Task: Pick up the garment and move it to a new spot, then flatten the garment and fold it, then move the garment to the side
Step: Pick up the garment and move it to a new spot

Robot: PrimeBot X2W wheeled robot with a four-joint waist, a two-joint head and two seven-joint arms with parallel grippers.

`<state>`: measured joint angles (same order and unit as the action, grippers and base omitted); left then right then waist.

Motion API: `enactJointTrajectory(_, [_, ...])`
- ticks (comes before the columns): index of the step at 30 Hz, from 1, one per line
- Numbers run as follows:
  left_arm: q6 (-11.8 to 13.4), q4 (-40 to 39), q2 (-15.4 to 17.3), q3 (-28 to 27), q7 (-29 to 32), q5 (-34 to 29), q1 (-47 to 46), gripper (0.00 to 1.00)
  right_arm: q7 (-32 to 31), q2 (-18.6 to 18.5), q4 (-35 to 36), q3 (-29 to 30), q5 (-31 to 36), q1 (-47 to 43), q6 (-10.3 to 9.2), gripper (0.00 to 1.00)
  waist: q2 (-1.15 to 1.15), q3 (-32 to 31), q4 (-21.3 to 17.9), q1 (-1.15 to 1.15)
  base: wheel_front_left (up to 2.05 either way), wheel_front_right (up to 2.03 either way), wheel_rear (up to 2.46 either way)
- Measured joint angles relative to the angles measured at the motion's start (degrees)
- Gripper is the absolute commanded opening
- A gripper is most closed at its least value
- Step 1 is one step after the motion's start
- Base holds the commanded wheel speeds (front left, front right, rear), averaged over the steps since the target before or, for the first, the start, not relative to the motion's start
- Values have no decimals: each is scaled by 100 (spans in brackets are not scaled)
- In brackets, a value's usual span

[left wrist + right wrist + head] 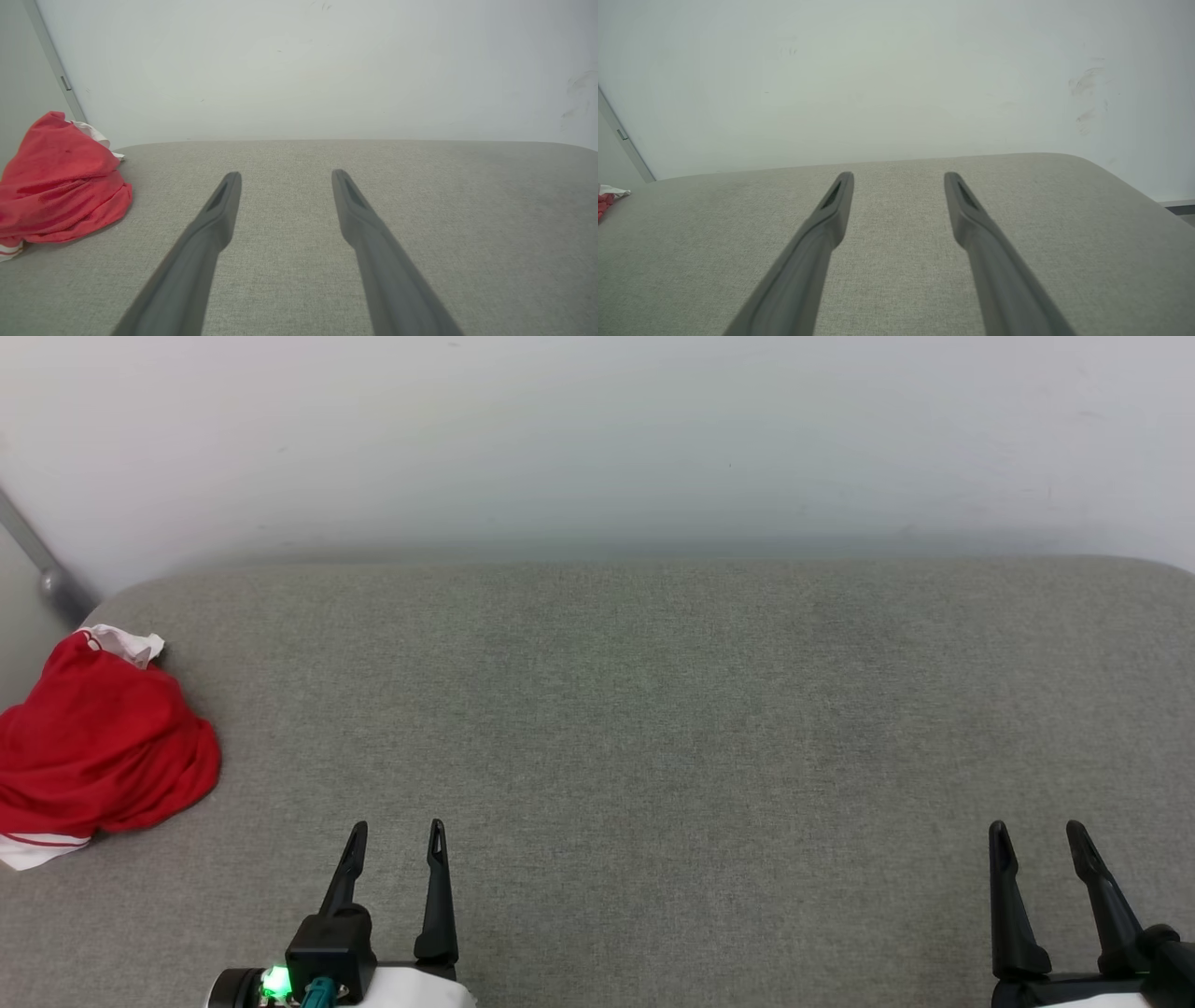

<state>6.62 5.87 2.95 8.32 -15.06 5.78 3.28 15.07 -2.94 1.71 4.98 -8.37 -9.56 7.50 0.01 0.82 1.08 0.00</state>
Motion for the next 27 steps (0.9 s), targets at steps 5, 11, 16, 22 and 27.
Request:
enactJointTrajectory(5, [11, 10, -1, 8, 0, 0, 0, 100, 1, 0, 0, -10, -9, -1, 0, 100, 0, 2, 22, 0, 0, 0, 0])
enactJointTrajectory(11, [45, 18, -1, 10, 0, -9, 0, 100, 0, 0, 0, -16, -9, -5, 0, 100, 0, 3, 56, 0, 0, 0, 0])
enactJointTrajectory(16, [96, 46, -2, 3, 0, -53, -4, 100, 1, -1, 7, 1, -7, -16, 0, 100, 0, 3, 153, 0, 0, 0, 0])
enactJointTrajectory(22, [147, 63, -3, -22, -1, -74, -28, 100, 1, 0, 27, 3, 19, -51, 0, 100, 0, 4, 419, 0, 0, 0, 0])
enactJointTrajectory(27, [201, 60, -2, -54, -1, -74, -32, 100, 1, -1, 59, 7, 35, -84, 0, 100, 0, 20, 734, 0, 0, 0, 0])
